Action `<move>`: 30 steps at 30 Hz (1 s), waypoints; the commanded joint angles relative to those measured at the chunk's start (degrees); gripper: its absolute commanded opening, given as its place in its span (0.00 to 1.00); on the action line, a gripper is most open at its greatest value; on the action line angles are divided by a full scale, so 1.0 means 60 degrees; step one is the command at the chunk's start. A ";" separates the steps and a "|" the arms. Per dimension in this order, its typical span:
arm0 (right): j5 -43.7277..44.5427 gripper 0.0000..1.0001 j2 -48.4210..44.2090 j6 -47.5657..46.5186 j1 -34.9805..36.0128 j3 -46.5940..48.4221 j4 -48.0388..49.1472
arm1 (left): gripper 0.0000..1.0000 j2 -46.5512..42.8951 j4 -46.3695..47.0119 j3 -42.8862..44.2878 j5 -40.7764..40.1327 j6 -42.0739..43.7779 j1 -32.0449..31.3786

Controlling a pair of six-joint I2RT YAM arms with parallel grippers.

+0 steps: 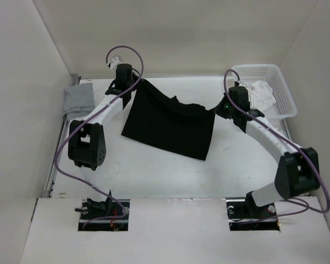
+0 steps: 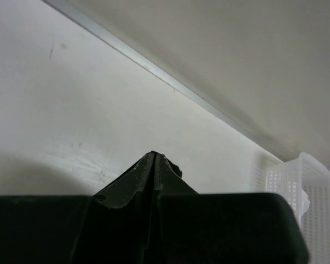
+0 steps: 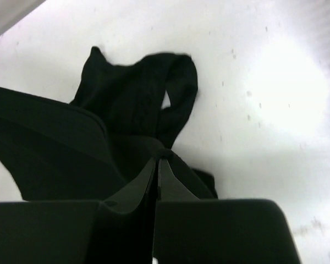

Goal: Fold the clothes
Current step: Fold the tank top

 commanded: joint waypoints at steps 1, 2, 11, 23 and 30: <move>-0.0378 0.01 0.1174 -0.0241 -0.0378 0.0919 0.0763 | 0.03 0.1033 -0.0136 0.1509 0.0208 0.0457 0.0074; -0.0451 0.01 0.1425 -0.0241 -0.0437 0.1097 0.0763 | 0.03 0.1270 -0.0180 0.1716 0.0238 0.0473 0.0089; -0.0628 0.03 0.4501 -0.0109 -0.1082 0.3132 0.0851 | 0.09 0.3482 -0.0241 0.3518 0.0135 0.0107 0.0586; 0.0251 0.25 0.4330 -0.0167 -0.1039 0.2902 0.0851 | 0.30 0.3116 0.1284 0.2213 0.0589 0.1100 0.0939; -0.0027 0.27 0.4664 -0.0417 -0.0995 0.3149 0.0529 | 0.36 0.5225 -0.1409 0.5596 0.0386 0.3282 0.0382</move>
